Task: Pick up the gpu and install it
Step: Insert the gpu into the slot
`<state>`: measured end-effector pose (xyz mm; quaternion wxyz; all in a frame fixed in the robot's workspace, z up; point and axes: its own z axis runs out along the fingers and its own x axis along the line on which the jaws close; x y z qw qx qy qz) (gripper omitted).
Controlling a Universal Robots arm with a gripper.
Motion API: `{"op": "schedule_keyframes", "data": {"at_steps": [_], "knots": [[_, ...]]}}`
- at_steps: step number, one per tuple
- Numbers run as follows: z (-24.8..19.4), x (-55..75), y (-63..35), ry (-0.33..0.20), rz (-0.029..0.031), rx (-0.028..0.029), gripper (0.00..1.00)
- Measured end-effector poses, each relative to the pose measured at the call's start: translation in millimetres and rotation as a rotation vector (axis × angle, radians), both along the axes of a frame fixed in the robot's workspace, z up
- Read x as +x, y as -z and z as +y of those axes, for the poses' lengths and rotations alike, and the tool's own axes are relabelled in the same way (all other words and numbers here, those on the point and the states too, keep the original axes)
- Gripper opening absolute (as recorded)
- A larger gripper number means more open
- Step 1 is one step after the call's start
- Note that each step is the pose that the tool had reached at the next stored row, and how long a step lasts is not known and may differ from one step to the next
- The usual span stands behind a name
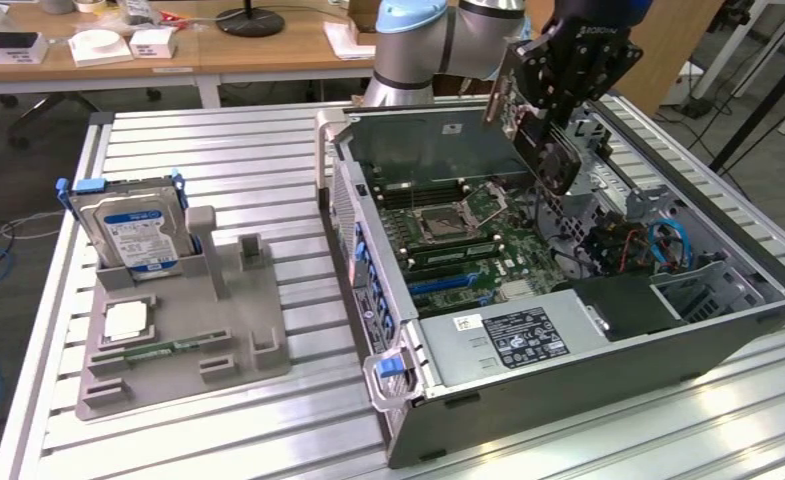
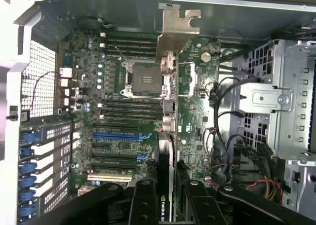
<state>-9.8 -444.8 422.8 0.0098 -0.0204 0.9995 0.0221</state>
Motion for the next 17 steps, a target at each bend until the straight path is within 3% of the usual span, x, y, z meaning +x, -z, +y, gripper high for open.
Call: {"op": "schedule_keyframes", "data": {"at_steps": [17], "knots": [[0.0, 0.0, 0.0, -0.151, 0.0000, 0.0000, 0.26]]}}
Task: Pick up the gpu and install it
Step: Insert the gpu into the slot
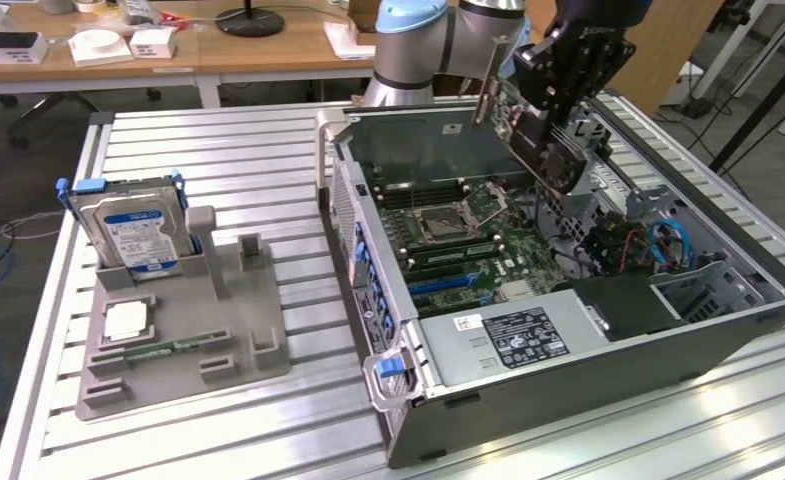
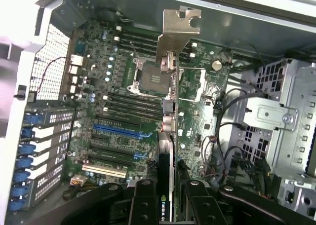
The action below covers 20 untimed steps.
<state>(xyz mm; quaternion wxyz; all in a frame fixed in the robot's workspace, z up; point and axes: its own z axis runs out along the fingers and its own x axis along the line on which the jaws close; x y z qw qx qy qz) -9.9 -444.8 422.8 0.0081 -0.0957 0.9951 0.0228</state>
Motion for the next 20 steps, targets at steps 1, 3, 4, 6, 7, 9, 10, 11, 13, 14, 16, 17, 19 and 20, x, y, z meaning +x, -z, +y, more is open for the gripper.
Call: {"op": "schedule_keyframes", "data": {"at_steps": [1, 3, 4, 6, 7, 9, 10, 11, 13, 14, 16, 17, 19, 20], "knots": [[0.0, 0.0, 0.0, -0.010, 0.0000, 0.0000, 0.26], [0.0, 0.0, 0.0, -0.029, 0.0001, 0.0000, 0.26], [0.0, 0.0, 0.0, -0.040, 0.0000, 0.0000, 0.26], [0.0, 0.0, 0.0, -0.060, 0.0000, 0.0000, 0.26], [0.0, 0.0, 0.0, -0.071, 0.0000, 0.0000, 0.26], [0.0, 0.0, 0.0, -0.093, 0.0000, -0.0001, 0.26], [0.0, 0.0, 0.0, -0.104, 0.0000, -0.0001, 0.26], [0.0, 0.0, 0.0, -0.116, 0.0000, 0.0000, 0.26], [0.0, 0.0, 0.0, -0.139, 0.0000, 0.0000, 0.26], [0.0, 0.0, 0.0, -0.151, 0.0000, -0.0001, 0.26], [0.0, 0.0, 0.0, -0.173, 0.0000, -0.0001, 0.26], [0.0, 0.0, -0.1, -0.184, 0.0001, -0.0001, 0.26], [0.0, 0.0, 0.0, -0.206, 0.0001, 0.0000, 0.26], [0.0, 0.0, 0.0, -0.218, 0.0000, 0.0000, 0.26]]}}
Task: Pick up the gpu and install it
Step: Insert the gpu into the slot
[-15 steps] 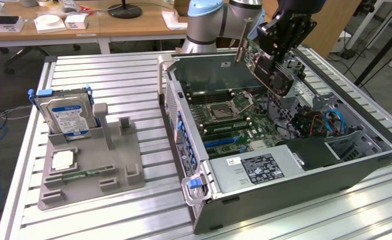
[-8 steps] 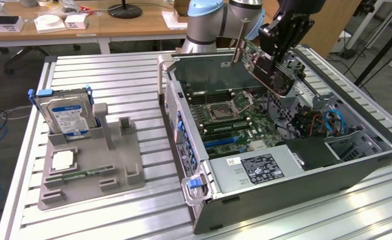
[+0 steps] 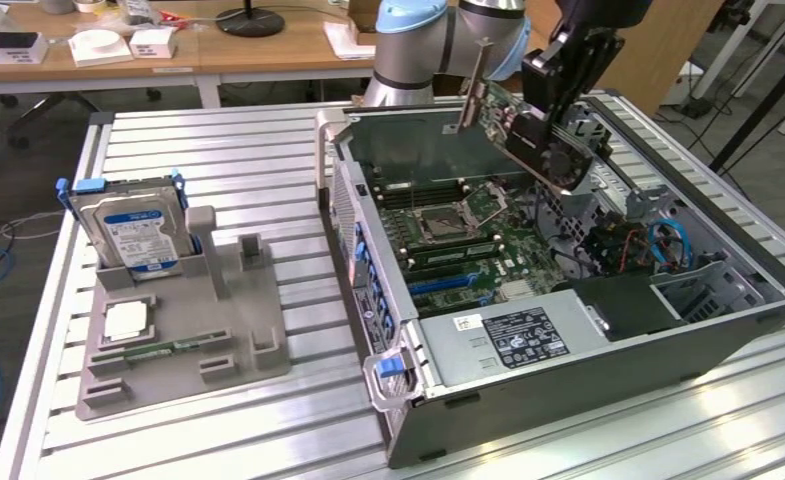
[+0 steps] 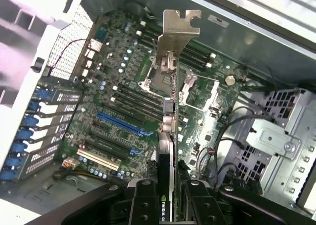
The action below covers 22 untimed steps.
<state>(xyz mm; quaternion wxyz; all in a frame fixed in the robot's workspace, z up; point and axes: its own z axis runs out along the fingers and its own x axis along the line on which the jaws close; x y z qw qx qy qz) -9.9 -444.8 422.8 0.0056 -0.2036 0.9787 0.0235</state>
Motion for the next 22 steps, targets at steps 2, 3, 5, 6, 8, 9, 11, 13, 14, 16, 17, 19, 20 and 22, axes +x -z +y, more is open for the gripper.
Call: {"op": "schedule_keyframes", "data": {"at_steps": [2, 3, 5, 6, 8, 9, 11, 13, 14, 16, 17, 19, 20, 22], "knots": [[0.0, 0.0, 0.0, -0.022, 0.0001, 0.0000, 0.26], [0.0, 0.0, 0.0, -0.034, 0.0000, 0.0000, 0.26], [0.0, 0.0, 0.0, -0.056, 0.0000, 0.0000, 0.26], [0.0, 0.0, 0.0, -0.069, 0.0000, 0.0000, 0.26], [0.0, 0.0, 0.0, -0.093, 0.0001, 0.0000, 0.26], [0.0, 0.0, 0.0, -0.105, 0.0000, 0.0000, 0.26], [0.0, 0.0, 0.0, -0.130, 0.0000, 0.0000, 0.26], [0.0, 0.0, 0.0, -0.156, 0.0000, 0.0001, 0.26], [0.0, 0.0, 0.0, -0.168, 0.0000, 0.0000, 0.26], [0.0, 0.0, 0.0, -0.194, 0.0000, 0.0001, 0.26], [0.0, 0.0, 0.0, -0.207, 0.0000, 0.0000, 0.26], [0.0, 0.0, 0.0, -0.233, 0.0000, 0.0000, 0.26], [0.0, 0.0, 0.0, -0.246, 0.0000, 0.0000, 0.26], [0.0, 0.0, 0.0, -0.271, 0.0000, 0.0001, 0.26]]}}
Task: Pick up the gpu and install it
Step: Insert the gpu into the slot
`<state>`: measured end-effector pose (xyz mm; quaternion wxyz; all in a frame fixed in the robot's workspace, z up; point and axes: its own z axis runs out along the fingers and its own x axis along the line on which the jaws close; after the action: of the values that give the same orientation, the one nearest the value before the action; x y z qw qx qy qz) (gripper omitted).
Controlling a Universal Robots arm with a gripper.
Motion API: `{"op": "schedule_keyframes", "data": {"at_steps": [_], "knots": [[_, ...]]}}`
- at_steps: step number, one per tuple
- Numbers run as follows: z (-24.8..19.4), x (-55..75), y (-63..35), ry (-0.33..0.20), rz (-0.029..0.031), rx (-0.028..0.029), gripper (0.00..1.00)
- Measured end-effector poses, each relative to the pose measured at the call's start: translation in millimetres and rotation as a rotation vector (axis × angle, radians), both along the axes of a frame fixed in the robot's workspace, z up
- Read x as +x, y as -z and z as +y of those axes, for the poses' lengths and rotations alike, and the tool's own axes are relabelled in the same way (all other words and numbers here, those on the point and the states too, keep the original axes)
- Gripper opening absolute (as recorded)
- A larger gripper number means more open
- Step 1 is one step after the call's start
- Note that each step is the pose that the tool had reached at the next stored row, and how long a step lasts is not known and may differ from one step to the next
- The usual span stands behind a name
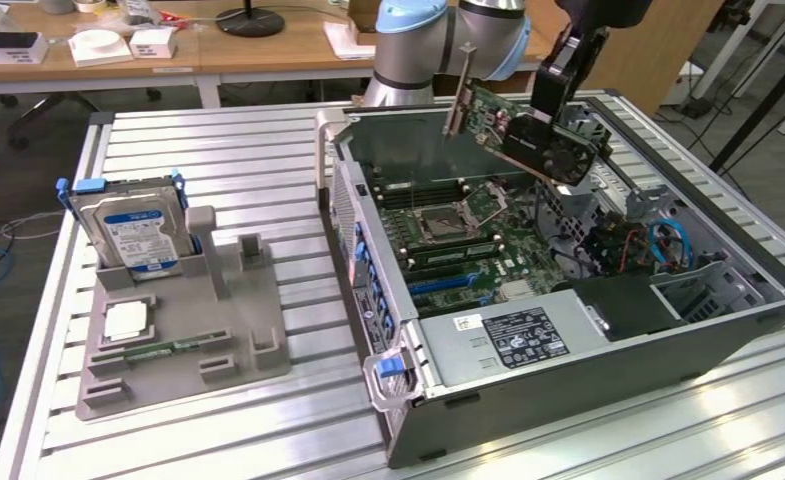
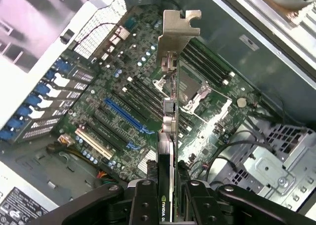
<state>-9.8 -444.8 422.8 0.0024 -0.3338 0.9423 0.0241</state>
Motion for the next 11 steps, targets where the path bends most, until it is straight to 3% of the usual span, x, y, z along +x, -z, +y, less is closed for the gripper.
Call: {"op": "schedule_keyframes", "data": {"at_steps": [11], "knots": [[0.0, 0.0, 0.0, -0.127, 0.0000, -0.0001, 0.26]]}}
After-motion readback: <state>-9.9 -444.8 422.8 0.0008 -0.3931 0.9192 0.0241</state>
